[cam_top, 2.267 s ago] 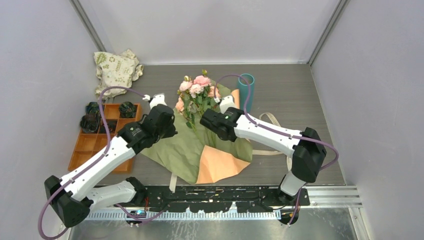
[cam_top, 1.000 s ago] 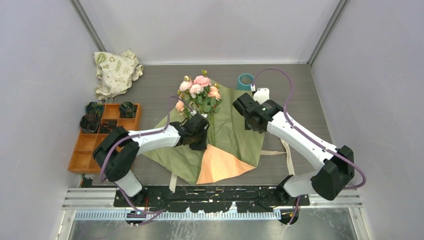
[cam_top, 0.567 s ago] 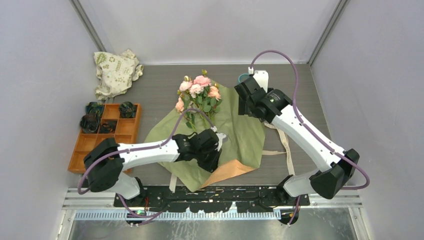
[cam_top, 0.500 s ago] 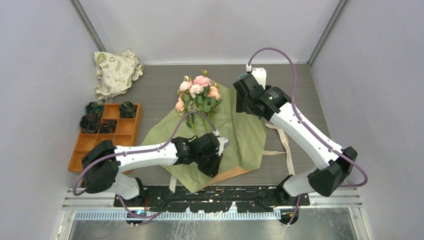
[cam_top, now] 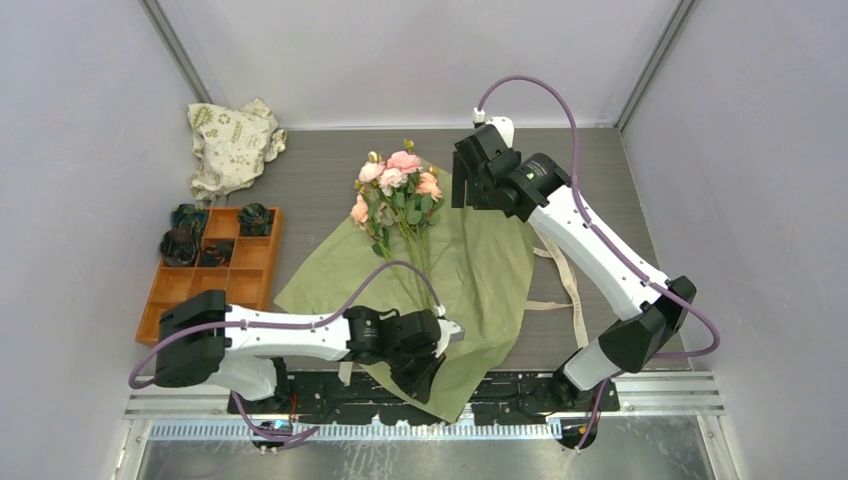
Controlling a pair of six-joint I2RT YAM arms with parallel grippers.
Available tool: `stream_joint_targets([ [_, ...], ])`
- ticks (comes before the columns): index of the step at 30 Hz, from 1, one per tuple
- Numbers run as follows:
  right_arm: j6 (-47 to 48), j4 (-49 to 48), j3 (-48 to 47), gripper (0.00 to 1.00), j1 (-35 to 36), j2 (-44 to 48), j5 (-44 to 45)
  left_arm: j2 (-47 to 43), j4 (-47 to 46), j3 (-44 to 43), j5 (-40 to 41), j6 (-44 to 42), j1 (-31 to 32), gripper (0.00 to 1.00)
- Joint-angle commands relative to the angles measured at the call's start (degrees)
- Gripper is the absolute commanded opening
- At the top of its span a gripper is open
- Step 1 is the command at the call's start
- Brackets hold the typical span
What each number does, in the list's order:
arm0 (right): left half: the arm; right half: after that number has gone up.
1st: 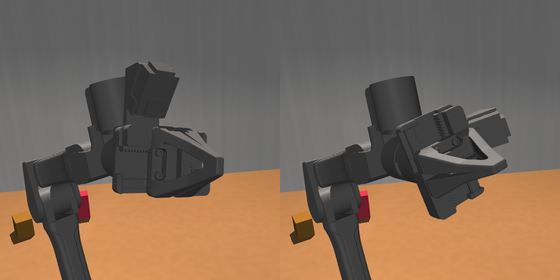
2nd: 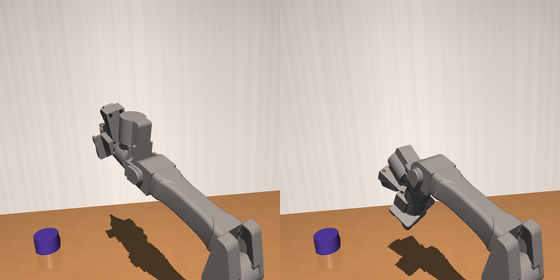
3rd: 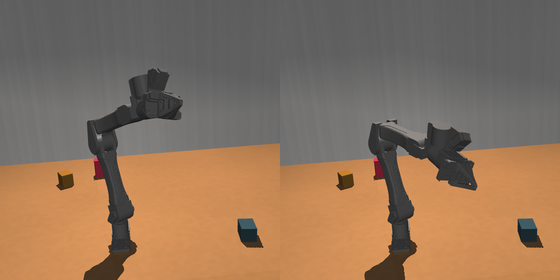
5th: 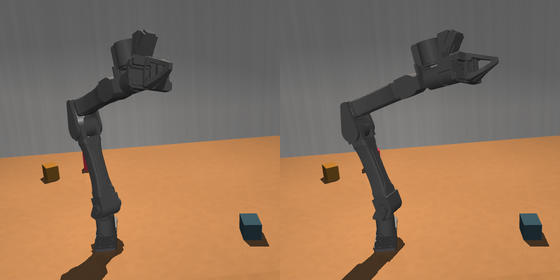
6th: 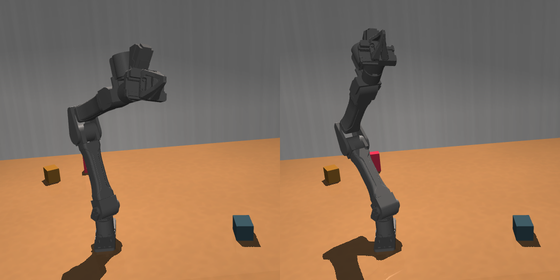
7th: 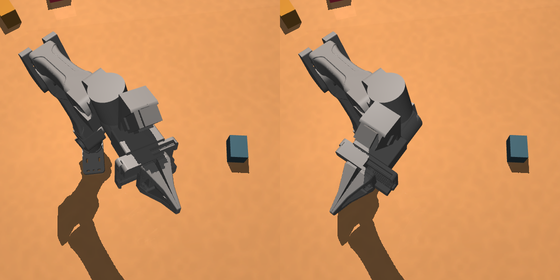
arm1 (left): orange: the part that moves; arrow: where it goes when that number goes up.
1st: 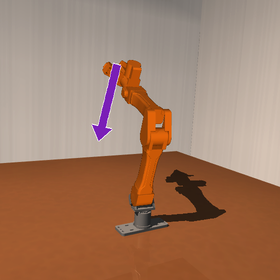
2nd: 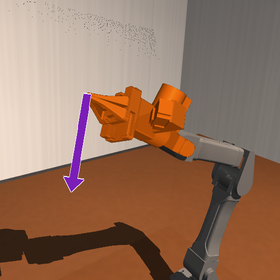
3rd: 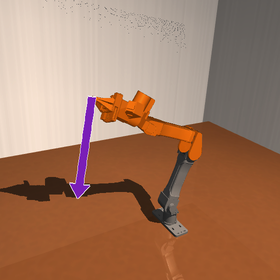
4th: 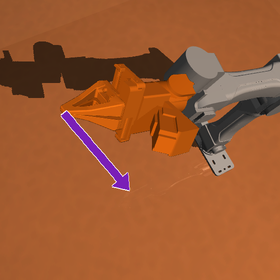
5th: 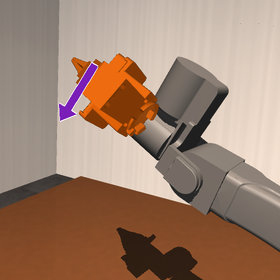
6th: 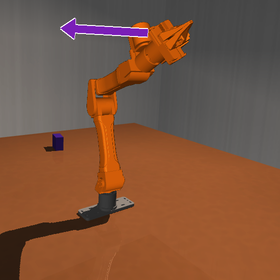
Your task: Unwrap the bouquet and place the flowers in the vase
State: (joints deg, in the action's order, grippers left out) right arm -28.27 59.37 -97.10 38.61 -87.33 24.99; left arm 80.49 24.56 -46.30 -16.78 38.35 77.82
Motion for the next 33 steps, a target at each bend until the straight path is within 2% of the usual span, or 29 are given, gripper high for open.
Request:
stream_joint_targets([
  [1, 1.2, -2.2, -2.6, 0.76, 0.1, -0.8, -2.1, 1.8, -9.1, 0.9, -4.3, 3.6, 2.3, 0.08],
  [5, -0.1, -3.5, -0.7, 0.75, 0.0, 0.2, -4.4, 4.3, -16.7, 3.9, -7.3, 7.5, 3.7, 0.11],
  [12, -2.5, -6.7, 6.1, 0.75, 0.0, 5.6, -8.2, 14.5, -34.9, 8.1, -17.2, 18.7, 3.8, 0.1],
  [16, -2.0, -6.0, 6.6, 0.75, 0.1, 9.0, -7.6, 15.0, -33.8, 5.6, -17.5, 18.9, 3.9, 0.1],
  [19, -1.6, -6.0, 6.2, 0.75, 0.0, 11.5, -7.1, 13.7, -24.0, 0.4, -15.2, 16.1, 4.0, 0.1],
  [25, -1.3, -6.0, 4.7, 0.77, 0.0, 15.9, -8.3, 5.3, 3.8, -14.9, -1.6, 8.3, 4.8, 0.09],
  [30, 0.7, -5.4, 2.2, 0.81, 0.1, 17.0, -8.7, -2.8, 21.1, -27.2, 13.8, 6.1, 4.9, 0.09],
  [33, 0.7, -5.5, 0.5, 0.81, 0.0, 15.8, -9.9, -9.1, 27.7, -32.6, 25.5, 6.5, 4.9, 0.09],
])
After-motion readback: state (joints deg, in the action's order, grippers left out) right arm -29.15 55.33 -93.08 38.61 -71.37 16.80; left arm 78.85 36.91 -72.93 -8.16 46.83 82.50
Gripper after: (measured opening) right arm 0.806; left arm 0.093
